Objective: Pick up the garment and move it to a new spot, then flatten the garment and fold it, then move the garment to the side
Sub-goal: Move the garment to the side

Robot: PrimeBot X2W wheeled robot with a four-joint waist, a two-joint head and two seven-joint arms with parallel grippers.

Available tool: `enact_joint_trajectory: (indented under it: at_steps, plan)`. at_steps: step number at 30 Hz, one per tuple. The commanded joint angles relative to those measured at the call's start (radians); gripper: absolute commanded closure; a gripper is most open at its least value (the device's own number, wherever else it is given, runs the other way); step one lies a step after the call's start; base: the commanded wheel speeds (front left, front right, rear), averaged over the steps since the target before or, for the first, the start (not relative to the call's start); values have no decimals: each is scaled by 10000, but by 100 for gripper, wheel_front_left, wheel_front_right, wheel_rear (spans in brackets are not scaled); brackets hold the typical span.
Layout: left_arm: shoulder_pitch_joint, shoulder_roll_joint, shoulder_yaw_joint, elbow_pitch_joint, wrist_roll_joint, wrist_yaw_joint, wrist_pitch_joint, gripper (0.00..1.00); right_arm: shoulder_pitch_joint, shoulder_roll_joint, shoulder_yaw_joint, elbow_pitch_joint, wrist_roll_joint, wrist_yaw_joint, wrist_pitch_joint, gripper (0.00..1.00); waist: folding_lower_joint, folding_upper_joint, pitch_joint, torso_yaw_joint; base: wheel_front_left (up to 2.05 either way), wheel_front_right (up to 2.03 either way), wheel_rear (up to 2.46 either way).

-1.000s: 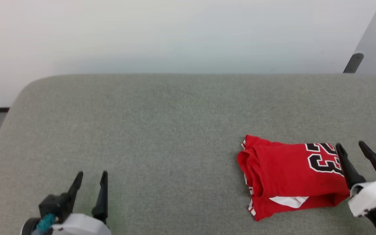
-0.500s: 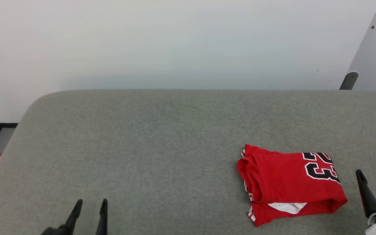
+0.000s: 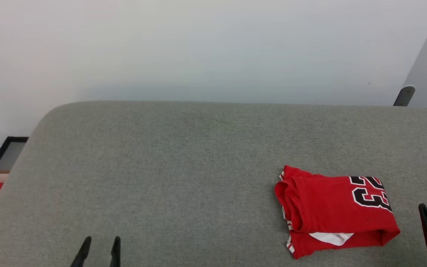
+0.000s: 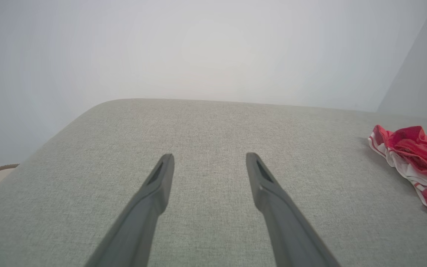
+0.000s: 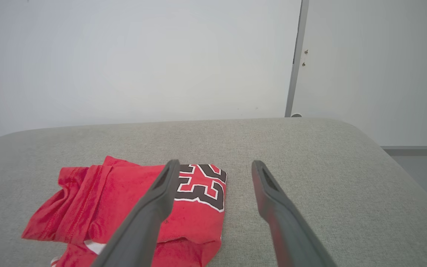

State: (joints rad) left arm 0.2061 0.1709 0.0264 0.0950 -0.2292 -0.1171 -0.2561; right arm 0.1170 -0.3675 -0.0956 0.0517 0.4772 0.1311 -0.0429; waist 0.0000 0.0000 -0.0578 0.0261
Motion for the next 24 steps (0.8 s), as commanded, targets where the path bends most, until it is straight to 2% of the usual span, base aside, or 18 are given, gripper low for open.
enact_joint_trajectory:
  at_steps: [1,9,14,18,24]
  plan:
    - [47,32,-25,-45,-57,46,-12,0,119,61,-92,-75,-53,-8,35,0,0,0,-4,0,0,0,0]
    - [-150,-14,-128,-157,-110,112,20,0,-168,98,26,-195,-18,-8,370,0,0,0,148,99,0,0,0]
    - [-414,-157,-219,-149,-170,178,-6,0,-987,-256,358,-16,114,-8,1397,0,0,0,459,162,0,0,0]
    - [-797,-244,-374,-52,-138,160,-39,0,-2114,-753,726,408,153,-8,3162,0,0,0,929,169,0,0,0]
    - [-1617,-290,-624,276,-105,52,-68,0,-3347,-1693,1417,1169,1369,-9,7347,0,0,0,1682,336,0,0,0]
